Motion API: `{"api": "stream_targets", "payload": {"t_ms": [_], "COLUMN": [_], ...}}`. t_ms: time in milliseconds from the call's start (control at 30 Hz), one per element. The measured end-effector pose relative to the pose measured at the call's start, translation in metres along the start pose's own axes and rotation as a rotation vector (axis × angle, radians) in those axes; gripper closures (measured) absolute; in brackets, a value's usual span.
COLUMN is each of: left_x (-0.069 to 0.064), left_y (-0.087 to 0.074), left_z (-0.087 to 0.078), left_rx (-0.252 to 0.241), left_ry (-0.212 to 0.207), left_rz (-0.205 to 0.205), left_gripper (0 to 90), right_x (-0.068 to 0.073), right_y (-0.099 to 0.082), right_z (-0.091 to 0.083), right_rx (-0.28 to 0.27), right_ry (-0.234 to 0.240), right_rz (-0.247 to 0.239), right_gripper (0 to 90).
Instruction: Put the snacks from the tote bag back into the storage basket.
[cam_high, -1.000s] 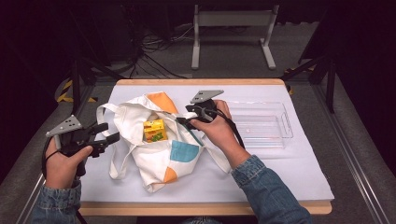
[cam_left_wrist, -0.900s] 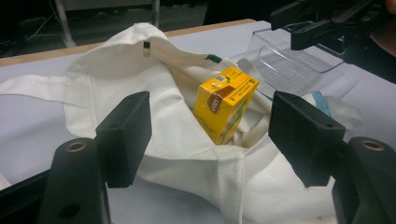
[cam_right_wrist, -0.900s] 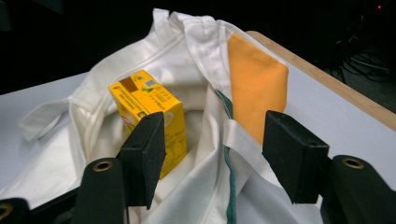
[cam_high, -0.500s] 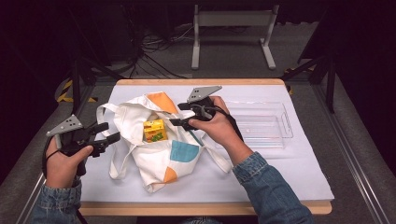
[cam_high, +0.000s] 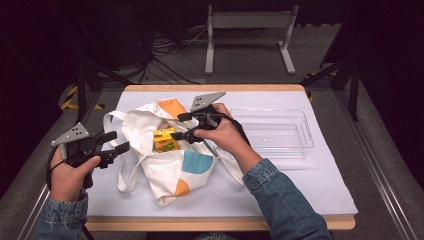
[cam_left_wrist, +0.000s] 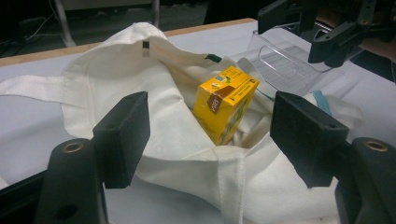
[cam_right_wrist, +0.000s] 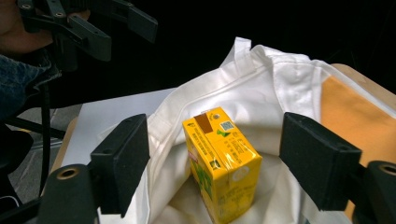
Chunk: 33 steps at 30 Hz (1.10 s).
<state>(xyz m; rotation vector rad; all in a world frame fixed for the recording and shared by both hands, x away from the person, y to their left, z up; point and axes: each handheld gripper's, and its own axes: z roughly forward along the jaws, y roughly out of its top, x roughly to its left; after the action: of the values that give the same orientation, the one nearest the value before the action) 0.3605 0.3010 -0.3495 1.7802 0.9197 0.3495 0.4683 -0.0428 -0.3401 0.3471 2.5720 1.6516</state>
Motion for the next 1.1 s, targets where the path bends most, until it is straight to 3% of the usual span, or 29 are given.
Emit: {"api": "stream_targets", "payload": {"t_ms": [100,233,333,833,1100], "left_x": [0.000,0.000,0.000,0.001,0.001], "left_y": [0.000,0.000,0.000,-0.001,-0.001], "left_z": [0.001,0.001,0.001,0.000,0.002], "left_rx": [0.001,0.003,0.002,0.001,0.004], "left_ry": [0.000,-0.003,0.000,0.001,-0.002], "left_rz": [-0.001,0.002,0.004,-0.004,-0.001], "left_gripper": [28.5,28.2,28.1,27.6,27.4], "right_x": [-0.002,-0.005,-0.006,-0.010,-0.012], "right_y": [-0.004,-0.008,-0.013,-0.028,-0.035], "right_z": [0.010,0.021,0.029,0.050,0.060], "right_rx": [-0.018,-0.020,0.012,0.010,0.035], "right_ry": [0.033,0.010,0.003,0.020,0.011], "right_rz": [0.016,0.018,0.013,0.015,0.009], "right_gripper": [22.8,21.0,21.0,21.0,21.0]}}
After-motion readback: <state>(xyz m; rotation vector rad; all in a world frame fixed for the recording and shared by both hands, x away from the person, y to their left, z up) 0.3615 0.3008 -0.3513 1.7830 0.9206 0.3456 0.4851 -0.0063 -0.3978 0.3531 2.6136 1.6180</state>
